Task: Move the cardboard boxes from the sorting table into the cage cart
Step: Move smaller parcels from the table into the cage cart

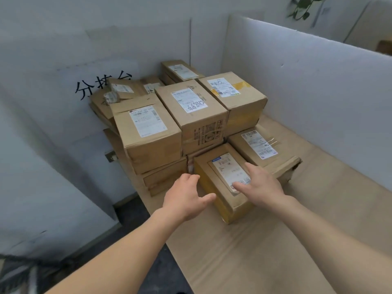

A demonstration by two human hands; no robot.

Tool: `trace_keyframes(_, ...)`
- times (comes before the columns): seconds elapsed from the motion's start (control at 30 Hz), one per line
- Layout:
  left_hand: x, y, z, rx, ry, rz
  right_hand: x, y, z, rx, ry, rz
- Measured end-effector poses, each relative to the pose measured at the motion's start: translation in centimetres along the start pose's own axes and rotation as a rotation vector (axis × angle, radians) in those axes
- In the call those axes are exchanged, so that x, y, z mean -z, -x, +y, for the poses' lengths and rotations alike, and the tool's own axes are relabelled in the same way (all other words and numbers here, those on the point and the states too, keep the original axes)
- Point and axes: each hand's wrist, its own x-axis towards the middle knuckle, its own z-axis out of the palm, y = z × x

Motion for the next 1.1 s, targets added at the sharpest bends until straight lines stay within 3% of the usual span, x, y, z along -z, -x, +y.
trace_keyframes(0.5, -2.3, -3.3, -1.3, -0.011, 0.009, -0.129, -2.7, -2.4, 0.3, -0.174, 0.074, 0.020)
trace_keyframes(0.63, -2.6, -2.8, -1.3, 0.017, 0.040, -0.131, -3.2, -1.8, 0.4, -0.252, 0.063, -0.083)
trace_keyframes(0.73, -3.0, -2.5, -1.7, 0.057, 0.096, -0.121, -4.7, -0.7, 1.0, -0.304, -0.135, -0.174)
trace_keyframes(0.93, -4.2, -1.8, -2.0, 0.154, 0.299, -0.100, -7.7, 1.6, 2.1, -0.347, -0.650, -0.176)
trace_keyframes(1.1, -4.7, 0.0, -1.8, 0.171, 0.338, -0.065, -8.9, 3.3, 2.5, -0.333, -0.931, -0.150)
